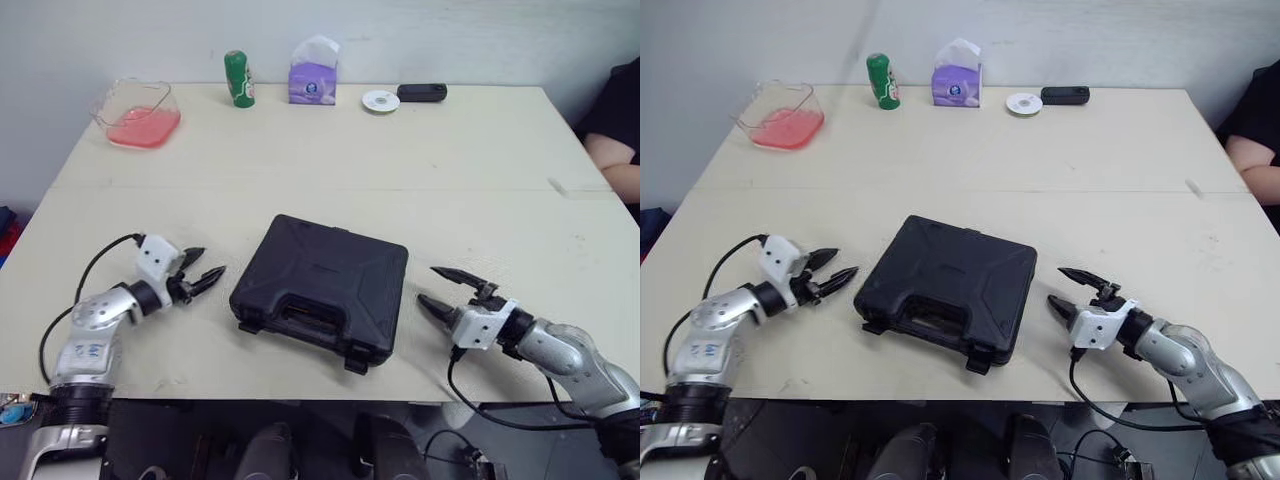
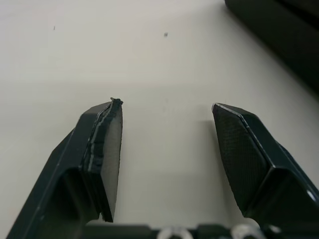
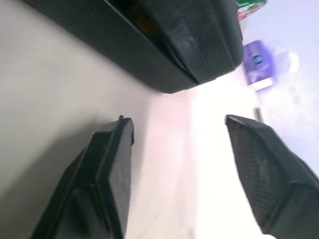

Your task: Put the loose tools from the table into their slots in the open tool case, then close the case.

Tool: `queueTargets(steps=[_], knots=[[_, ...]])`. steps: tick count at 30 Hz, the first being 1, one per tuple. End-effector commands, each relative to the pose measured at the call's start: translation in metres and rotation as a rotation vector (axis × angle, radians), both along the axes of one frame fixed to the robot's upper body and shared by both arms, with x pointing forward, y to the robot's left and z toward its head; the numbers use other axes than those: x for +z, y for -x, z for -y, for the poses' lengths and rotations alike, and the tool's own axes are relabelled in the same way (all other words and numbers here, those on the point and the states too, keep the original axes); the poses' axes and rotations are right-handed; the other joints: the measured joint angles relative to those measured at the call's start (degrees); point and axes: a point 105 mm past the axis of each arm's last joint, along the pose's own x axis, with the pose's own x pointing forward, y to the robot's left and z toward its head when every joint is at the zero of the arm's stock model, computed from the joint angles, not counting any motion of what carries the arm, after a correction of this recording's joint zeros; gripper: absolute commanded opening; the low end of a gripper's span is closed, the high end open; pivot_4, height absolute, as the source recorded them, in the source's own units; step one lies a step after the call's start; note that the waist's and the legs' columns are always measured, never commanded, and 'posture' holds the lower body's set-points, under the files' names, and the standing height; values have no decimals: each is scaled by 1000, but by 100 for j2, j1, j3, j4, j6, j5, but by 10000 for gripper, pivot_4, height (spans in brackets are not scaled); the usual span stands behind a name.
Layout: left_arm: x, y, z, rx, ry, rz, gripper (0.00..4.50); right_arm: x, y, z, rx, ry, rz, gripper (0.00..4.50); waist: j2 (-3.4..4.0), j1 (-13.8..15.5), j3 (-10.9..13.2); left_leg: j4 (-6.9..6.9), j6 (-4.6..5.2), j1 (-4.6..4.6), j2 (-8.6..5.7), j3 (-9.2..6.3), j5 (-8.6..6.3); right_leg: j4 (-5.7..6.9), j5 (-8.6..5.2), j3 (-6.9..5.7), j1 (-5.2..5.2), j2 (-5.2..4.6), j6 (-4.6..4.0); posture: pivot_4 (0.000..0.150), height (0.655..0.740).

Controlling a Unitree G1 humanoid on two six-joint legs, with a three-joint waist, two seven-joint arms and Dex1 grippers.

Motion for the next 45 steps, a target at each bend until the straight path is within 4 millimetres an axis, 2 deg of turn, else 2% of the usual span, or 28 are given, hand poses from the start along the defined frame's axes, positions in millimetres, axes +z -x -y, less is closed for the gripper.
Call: queueTargets(steps=[1, 2, 4, 6, 7, 9, 13, 14, 21, 28, 35, 38, 45], knots=[[29, 1, 1, -24, 28, 73, 31263, 22, 2, 9, -23, -141, -79, 31448, 0, -1, 0, 0, 0, -1, -1, -1, 0, 0, 0, -3, 1, 2, 0, 1500, 7400], [33, 1, 3, -33, 38, 79, 31263, 23, 3, 11, -30, -159, -105, 31448, 0, 2, 0, 1, 0, -1, -2, 0, 0, -1, 1, -4, 3, 3, 0, 1500, 7400], [37, 1, 7, -51, 37, 88, 31263, 13, 7, 14, -50, -229, -287, 31448, 0, 2, 0, 1, 0, 8, -2, -6, 0, -4, 1, -9, 18, 1, 0, 1500, 7400], [40, -1, 12, -73, 45, 96, 31263, 7, 17, 10, -26, -261, -395, 31448, 0, 13, 0, 0, 0, 11, -1, -13, 0, -8, 1, -12, 25, -1, 0, 1500, 7400], [41, -1, 14, -84, 40, 104, 28744, 6, 22, 7, -4, -270, -433, 29214, 0, 16, 0, -1, -1, 9, 0, -15, -1, -9, 1, -15, 25, 0, 0, 1500, 7400], [42, -2, 21, -118, 32, 109, 22959, 3, 27, 0, 5, -286, -491, 23295, 0, 39, 0, -1, -2, 9, 0, -16, -2, -11, 1, -17, 25, 2, 0, 1500, 7400], [39, -8, 30, -158, 1, 99, 4427, -2, 27, -11, 5, -279, -519, 3171, 0, 61, 0, 0, -1, 14, -3, -8, -2, -8, 1, -15, 26, 5, 0, 1500, 7400], [38, -8, 33, -170, 1, 95, 222, -3, 27, -13, 3, -282, -520, 0, 0, 70, 0, 0, -2, 14, -3, -9, -2, -8, 1, -16, 26, 7, 0, 1500, 7400], [15, -19, 50, -216, -42, 9, 222, -5, 12, -28, -40, -289, -516, 0, 0, 117, 0, 0, -3, 12, -6, -7, -3, -9, 1, -17, 25, 11, 0, 1500, 7400], [11, -9, 81, -366, -12, -20, 222, 2, 3, -40, -25, -273, -508, 0, 0, 118, 0, 1, -2, 8, -8, -9, -2, -9, 1, -20, 24, 12, 0, 1500, 7400], [0, 18, 97, -479, -3, -88, 222, 13, -14, -41, -8, -250, -517, 0, 0, 110, 0, 1, -2, 8, -7, -9, -2, -10, 1, -19, 24, 12, 0, 1500, 7400], [-7, 39, 101, -507, -6, -101, 222, 14, -33, -42, -35, -245, -520, 0, 0, 66, -1, 1, -2, 11, -6, -7, -2, -10, 1, -15, 24, 11, 0, 1500, 7400], [-2, 64, 106, -434, 44, -85, 222, 27, -74, -47, -79, -276, -462, 0, 2, -17, 1, 0, -2, 8, -4, -14, -2, -9, 1, -16, 24, 6, -1, 1500, 7400]])
